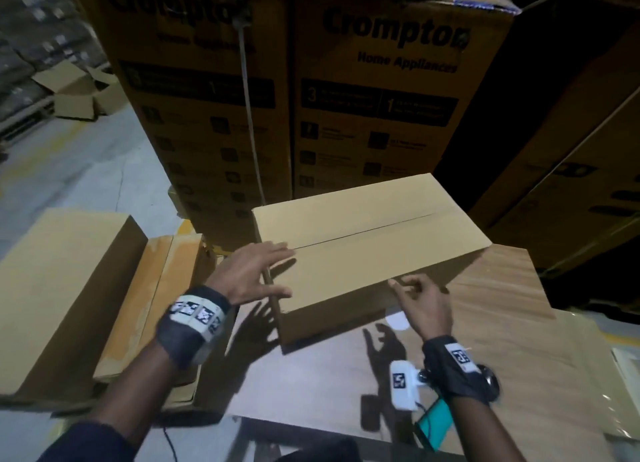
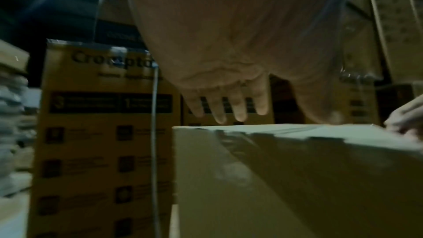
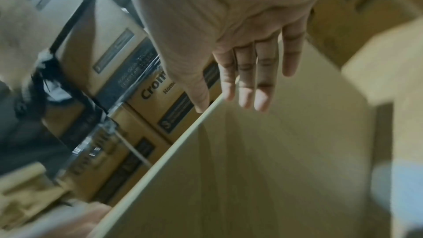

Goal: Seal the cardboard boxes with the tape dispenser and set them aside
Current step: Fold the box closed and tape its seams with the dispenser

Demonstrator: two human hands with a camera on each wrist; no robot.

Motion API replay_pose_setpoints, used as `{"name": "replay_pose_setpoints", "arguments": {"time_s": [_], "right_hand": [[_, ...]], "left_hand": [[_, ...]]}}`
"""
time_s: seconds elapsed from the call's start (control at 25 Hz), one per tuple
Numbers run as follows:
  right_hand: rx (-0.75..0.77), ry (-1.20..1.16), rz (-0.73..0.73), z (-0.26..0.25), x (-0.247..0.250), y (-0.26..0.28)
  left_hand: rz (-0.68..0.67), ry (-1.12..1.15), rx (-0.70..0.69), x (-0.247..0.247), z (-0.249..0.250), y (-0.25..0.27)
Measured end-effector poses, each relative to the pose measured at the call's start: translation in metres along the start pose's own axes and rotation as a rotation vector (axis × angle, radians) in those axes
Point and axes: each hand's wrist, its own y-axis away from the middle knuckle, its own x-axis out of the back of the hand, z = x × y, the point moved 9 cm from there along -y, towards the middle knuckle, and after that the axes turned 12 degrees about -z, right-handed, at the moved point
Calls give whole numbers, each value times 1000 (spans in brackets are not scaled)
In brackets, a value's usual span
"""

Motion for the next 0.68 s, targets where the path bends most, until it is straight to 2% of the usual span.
{"name": "replay_pose_setpoints", "arguments": {"time_s": [0.08,0.12,0.28,0.4,0.56,0.68], "right_hand": [[-15,-73,-115,-5,-26,2],[-30,-88,-158,-8,-34,0],[-56,-109,-224,-9,-36,-26],[-24,-94,-205,-5,-18,-59],[81,-122,-114,2,13,-86],[73,-250,-6,49,34,-69]], "left_hand": [[-133,-87,-41,-7,-18,2],[-145,-153,-42,-11,-21,2],[54,-336,-33,-13,3,-1],[162,-489,-183,-33,56,-5],[289,-596,-376,-67,160,-22],[255,-544,-408,-83,208,-36]]}}
